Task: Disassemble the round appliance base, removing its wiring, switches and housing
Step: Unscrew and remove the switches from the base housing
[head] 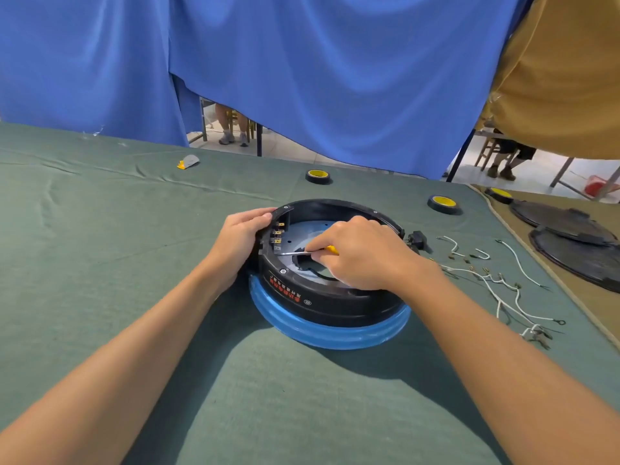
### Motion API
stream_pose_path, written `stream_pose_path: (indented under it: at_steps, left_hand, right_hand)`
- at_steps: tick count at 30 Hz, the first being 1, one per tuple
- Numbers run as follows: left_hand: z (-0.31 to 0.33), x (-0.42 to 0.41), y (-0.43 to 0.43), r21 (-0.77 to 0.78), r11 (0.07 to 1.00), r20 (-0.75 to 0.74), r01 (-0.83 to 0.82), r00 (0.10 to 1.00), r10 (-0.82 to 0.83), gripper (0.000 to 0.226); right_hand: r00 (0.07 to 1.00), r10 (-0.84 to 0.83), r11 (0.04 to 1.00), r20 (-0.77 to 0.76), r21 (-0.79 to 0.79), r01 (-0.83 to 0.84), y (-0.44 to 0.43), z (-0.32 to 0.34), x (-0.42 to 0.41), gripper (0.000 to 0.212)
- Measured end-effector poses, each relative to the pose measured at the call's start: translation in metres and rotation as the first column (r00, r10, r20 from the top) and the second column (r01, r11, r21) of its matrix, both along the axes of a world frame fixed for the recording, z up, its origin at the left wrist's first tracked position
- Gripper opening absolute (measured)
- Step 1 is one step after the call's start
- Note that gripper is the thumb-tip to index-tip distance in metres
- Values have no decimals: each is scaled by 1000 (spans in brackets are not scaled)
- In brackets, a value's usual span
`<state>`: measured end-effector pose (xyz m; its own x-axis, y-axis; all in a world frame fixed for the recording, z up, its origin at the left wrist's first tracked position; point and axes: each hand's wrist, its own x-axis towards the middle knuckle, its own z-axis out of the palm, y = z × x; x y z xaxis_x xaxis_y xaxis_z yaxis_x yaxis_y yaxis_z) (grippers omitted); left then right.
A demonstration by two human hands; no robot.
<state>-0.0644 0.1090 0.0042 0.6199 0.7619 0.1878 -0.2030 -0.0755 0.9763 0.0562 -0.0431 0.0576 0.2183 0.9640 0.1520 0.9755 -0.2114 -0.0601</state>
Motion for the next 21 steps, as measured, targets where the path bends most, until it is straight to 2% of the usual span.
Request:
stream_pose_path:
  at_steps: [3,6,14,21]
  left_hand:
    - [7,7,6,32,997,-103,69,993,-65,31]
    - [10,15,6,49,992,-125,113,986,-106,35]
    - [0,25,10,11,992,-11,123,992,-123,31]
    - [-1,24,11,-48,991,10,127,992,-127,31]
  right_hand:
    - [1000,10,1000,9,10,-10,-2,-1,4,30]
    - [1000,8,1000,-23,9,-7,-3,-4,7,32]
    - [991,19,1000,-135,26,-15,-5,-10,11,29]
    - [989,73,997,-126,45,-68,-3,-12,7,31]
